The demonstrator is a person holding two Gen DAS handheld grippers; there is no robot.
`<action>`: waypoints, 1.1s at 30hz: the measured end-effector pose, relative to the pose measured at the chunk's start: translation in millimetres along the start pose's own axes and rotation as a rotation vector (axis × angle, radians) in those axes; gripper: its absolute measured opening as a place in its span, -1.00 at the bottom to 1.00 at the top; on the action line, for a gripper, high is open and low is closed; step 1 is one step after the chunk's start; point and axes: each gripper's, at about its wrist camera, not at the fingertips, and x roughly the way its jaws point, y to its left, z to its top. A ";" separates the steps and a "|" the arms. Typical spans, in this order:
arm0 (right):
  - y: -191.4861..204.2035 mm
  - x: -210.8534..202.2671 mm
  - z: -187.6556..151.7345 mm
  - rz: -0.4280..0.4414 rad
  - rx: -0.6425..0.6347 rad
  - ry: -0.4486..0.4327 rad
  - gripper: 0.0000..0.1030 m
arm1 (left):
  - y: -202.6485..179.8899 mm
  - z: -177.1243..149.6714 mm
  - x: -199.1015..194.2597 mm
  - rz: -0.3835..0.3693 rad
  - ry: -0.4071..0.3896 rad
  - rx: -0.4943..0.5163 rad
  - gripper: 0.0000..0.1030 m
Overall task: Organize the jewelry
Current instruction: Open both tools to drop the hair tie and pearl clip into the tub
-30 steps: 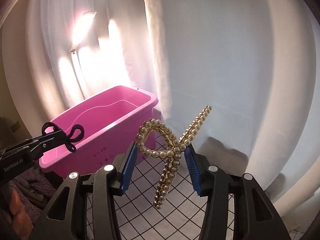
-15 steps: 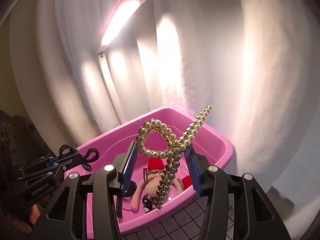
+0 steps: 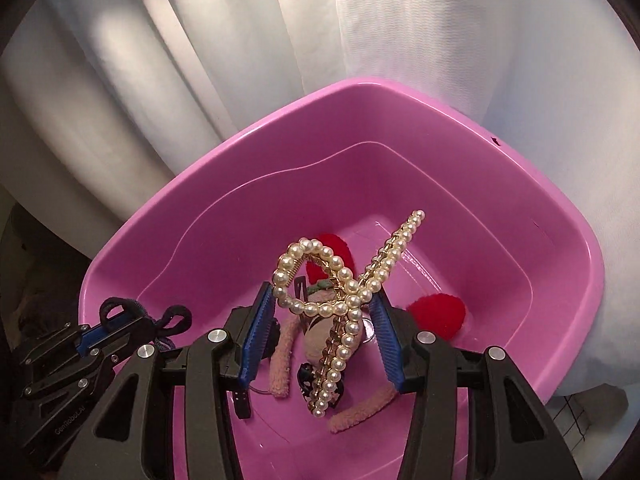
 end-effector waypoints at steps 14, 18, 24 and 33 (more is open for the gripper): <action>-3.1 -20.7 -0.8 -0.044 0.045 -0.060 0.39 | -1.7 0.5 -9.2 0.047 -0.010 0.010 0.86; 0.4 -27.2 -8.2 -0.060 0.035 -0.058 0.39 | -1.1 -0.3 -11.3 0.078 -0.011 0.011 0.86; 4.5 -31.6 -18.4 -0.070 0.036 -0.065 0.39 | -1.3 -0.5 -16.8 0.087 -0.017 0.014 0.86; 11.4 -38.6 -29.6 -0.071 0.025 -0.070 0.39 | -0.9 0.7 -26.0 0.099 -0.038 0.011 0.86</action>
